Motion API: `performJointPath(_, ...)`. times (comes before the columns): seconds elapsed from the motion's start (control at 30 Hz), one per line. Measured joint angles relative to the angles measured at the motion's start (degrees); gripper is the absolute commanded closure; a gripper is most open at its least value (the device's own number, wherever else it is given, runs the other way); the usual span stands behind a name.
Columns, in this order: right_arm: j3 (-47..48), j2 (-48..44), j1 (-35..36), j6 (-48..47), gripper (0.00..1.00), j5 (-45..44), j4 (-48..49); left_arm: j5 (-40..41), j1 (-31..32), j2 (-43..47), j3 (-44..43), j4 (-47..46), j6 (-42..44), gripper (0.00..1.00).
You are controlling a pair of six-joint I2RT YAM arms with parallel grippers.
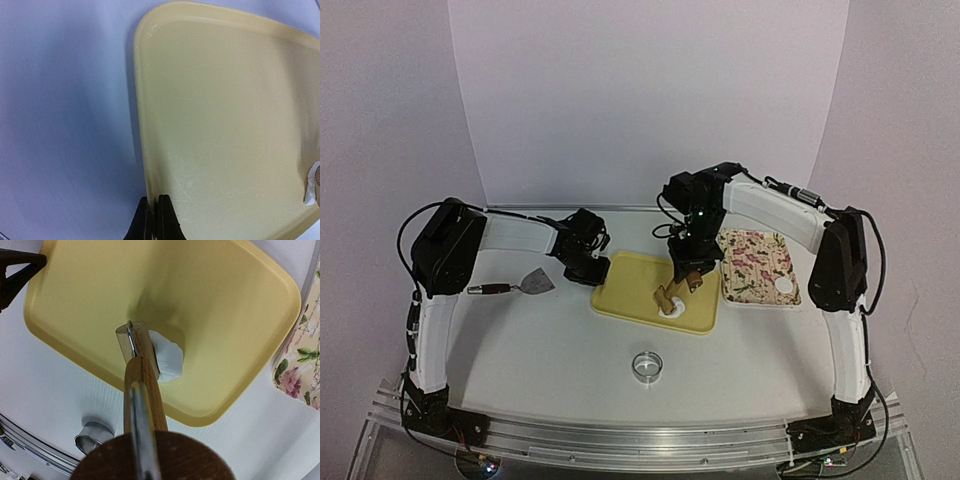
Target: Roll out the dumpling wrappers from the dough
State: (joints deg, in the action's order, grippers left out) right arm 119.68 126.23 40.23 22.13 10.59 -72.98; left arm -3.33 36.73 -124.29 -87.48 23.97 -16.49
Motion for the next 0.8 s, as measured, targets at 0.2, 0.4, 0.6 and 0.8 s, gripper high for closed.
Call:
performJointPath(0.2, 1.8, 1.6, 0.0, 0.2, 1.0, 0.7, -0.9, -0.1, 0.0, 0.0, 0.0, 0.0, 0.0, 1.0)
performJointPath(0.4, 2.8, 2.7, -0.1, 0.2, 1.0, 1.7, -1.4, -0.5, 0.0, 0.0, 0.0, 0.0, 0.0, 1.0)
performJointPath(0.6, 4.0, 3.7, -0.4, 0.2, 1.0, 3.1, -2.0, -0.5, 0.0, 0.0, 0.0, 0.0, -0.2, 1.0)
performJointPath(0.8, 5.8, 4.9, -0.4, 0.2, 1.0, 3.8, -2.9, -0.6, 0.0, 0.0, 0.0, 0.0, -0.5, 1.0)
